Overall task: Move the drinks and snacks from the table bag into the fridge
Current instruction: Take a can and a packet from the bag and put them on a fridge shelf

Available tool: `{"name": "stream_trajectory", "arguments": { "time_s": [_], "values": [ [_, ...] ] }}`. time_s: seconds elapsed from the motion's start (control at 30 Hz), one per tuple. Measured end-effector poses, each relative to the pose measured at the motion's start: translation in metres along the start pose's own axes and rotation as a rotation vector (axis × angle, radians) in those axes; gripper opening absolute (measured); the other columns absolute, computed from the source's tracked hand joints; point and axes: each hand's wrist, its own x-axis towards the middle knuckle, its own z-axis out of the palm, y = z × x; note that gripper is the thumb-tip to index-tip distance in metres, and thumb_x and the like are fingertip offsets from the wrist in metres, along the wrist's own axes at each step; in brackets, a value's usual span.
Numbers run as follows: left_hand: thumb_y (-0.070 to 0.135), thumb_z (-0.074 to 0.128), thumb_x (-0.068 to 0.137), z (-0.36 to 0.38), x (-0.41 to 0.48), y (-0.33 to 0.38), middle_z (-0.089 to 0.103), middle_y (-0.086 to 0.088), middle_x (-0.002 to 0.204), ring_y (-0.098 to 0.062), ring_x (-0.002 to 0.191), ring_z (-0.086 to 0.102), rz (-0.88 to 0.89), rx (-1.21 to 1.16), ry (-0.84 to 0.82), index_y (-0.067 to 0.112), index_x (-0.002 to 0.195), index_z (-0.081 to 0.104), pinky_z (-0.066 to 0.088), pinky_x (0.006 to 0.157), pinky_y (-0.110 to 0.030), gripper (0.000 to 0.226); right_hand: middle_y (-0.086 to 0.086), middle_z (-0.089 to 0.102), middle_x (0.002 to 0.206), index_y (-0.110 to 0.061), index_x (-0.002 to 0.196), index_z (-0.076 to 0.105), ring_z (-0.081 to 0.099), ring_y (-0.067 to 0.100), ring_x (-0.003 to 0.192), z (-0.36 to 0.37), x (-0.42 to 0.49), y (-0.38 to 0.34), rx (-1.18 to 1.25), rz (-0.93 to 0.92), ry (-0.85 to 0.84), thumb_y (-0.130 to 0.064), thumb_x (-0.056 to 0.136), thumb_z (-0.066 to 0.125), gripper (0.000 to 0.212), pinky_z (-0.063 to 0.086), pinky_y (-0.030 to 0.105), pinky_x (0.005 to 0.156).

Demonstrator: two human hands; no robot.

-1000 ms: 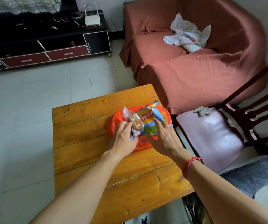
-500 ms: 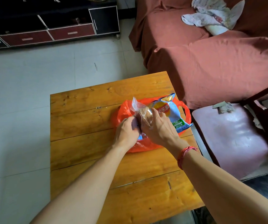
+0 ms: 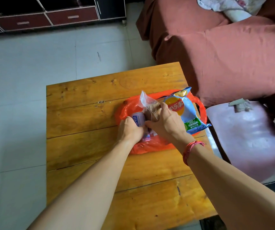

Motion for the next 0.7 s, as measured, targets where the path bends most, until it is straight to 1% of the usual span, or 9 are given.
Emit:
{"name": "stream_trajectory", "arguments": {
  "time_s": [0.07, 0.13, 0.2, 0.27, 0.33, 0.47, 0.53, 0.6, 0.7],
  "values": [
    [0.038, 0.082, 0.067, 0.001, 0.003, 0.002, 0.058, -0.001, 0.072, -0.024, 0.065, 0.056, -0.029, 0.008, -0.032, 0.018, 0.069, 0.051, 0.039, 0.053, -0.028, 0.037, 0.02, 0.066, 0.117, -0.006, 0.132, 0.042, 0.061, 0.042, 0.109, -0.001, 0.003, 0.001, -0.006, 0.039, -0.019, -0.038, 0.074, 0.078, 0.075, 0.043, 0.039, 0.076],
    [0.042, 0.084, 0.062, 0.004, 0.005, 0.005, 0.067, -0.007, 0.083, -0.03, 0.074, 0.063, -0.03, 0.044, -0.054, 0.013, 0.078, 0.06, 0.04, 0.054, -0.027, 0.041, 0.02, 0.064, 0.115, -0.005, 0.124, 0.044, 0.061, 0.042, 0.108, -0.001, 0.006, 0.003, -0.013, 0.071, -0.037, -0.032, 0.075, 0.077, 0.065, 0.043, 0.037, 0.075],
    [0.047, 0.085, 0.06, 0.008, 0.005, 0.008, 0.069, -0.014, 0.098, -0.034, 0.087, 0.066, -0.016, 0.073, -0.041, 0.008, 0.092, 0.065, 0.042, 0.058, -0.029, 0.054, 0.019, 0.063, 0.114, -0.006, 0.119, 0.045, 0.06, 0.042, 0.108, -0.001, 0.009, 0.005, -0.02, 0.083, -0.045, -0.029, 0.076, 0.077, 0.059, 0.044, 0.037, 0.076],
    [0.049, 0.086, 0.059, 0.013, 0.006, 0.009, 0.069, -0.016, 0.104, -0.034, 0.093, 0.067, -0.016, 0.078, -0.019, 0.006, 0.099, 0.065, 0.042, 0.059, -0.029, 0.062, 0.019, 0.062, 0.114, -0.007, 0.117, 0.043, 0.06, 0.042, 0.109, -0.003, 0.011, 0.006, -0.037, 0.093, -0.064, -0.031, 0.076, 0.08, 0.06, 0.045, 0.038, 0.078],
    [0.048, 0.085, 0.061, 0.015, 0.008, 0.009, 0.069, -0.017, 0.107, -0.034, 0.095, 0.067, -0.017, 0.086, -0.004, 0.006, 0.1, 0.064, 0.041, 0.06, -0.029, 0.061, 0.019, 0.062, 0.113, -0.008, 0.116, 0.042, 0.059, 0.043, 0.108, -0.004, 0.012, 0.006, -0.06, 0.093, -0.066, -0.033, 0.075, 0.08, 0.061, 0.044, 0.038, 0.077],
    [0.047, 0.082, 0.065, 0.017, 0.01, 0.005, 0.068, -0.017, 0.11, -0.036, 0.096, 0.067, -0.007, 0.073, 0.033, 0.005, 0.106, 0.062, 0.04, 0.06, -0.03, 0.062, 0.019, 0.063, 0.112, -0.009, 0.118, 0.044, 0.06, 0.043, 0.106, -0.002, 0.011, 0.005, -0.041, 0.077, -0.033, -0.037, 0.079, 0.071, 0.054, 0.045, 0.038, 0.076],
    [0.044, 0.083, 0.064, 0.017, 0.009, 0.005, 0.068, -0.017, 0.11, -0.036, 0.096, 0.066, -0.007, 0.057, 0.033, 0.005, 0.106, 0.061, 0.04, 0.06, -0.031, 0.062, 0.02, 0.063, 0.112, -0.007, 0.117, 0.044, 0.06, 0.044, 0.106, -0.003, 0.008, 0.004, -0.019, 0.076, -0.026, -0.032, 0.081, 0.069, 0.05, 0.045, 0.038, 0.077],
    [0.041, 0.085, 0.062, 0.015, 0.007, 0.004, 0.068, -0.016, 0.107, -0.035, 0.093, 0.066, -0.015, 0.02, 0.02, 0.008, 0.101, 0.061, 0.041, 0.059, -0.031, 0.056, 0.02, 0.063, 0.109, -0.006, 0.114, 0.043, 0.06, 0.044, 0.105, -0.004, 0.005, 0.004, -0.004, 0.081, -0.016, -0.029, 0.081, 0.068, 0.048, 0.042, 0.037, 0.075],
    [0.039, 0.086, 0.059, 0.013, 0.004, -0.001, 0.068, -0.012, 0.102, -0.033, 0.087, 0.066, -0.006, -0.044, 0.013, 0.013, 0.093, 0.056, 0.048, 0.061, -0.033, 0.052, 0.015, 0.058, 0.1, -0.007, 0.112, 0.041, 0.059, 0.043, 0.103, -0.008, -0.002, 0.005, 0.025, 0.091, -0.009, -0.031, 0.081, 0.067, 0.046, 0.043, 0.038, 0.075]
  ]
}}
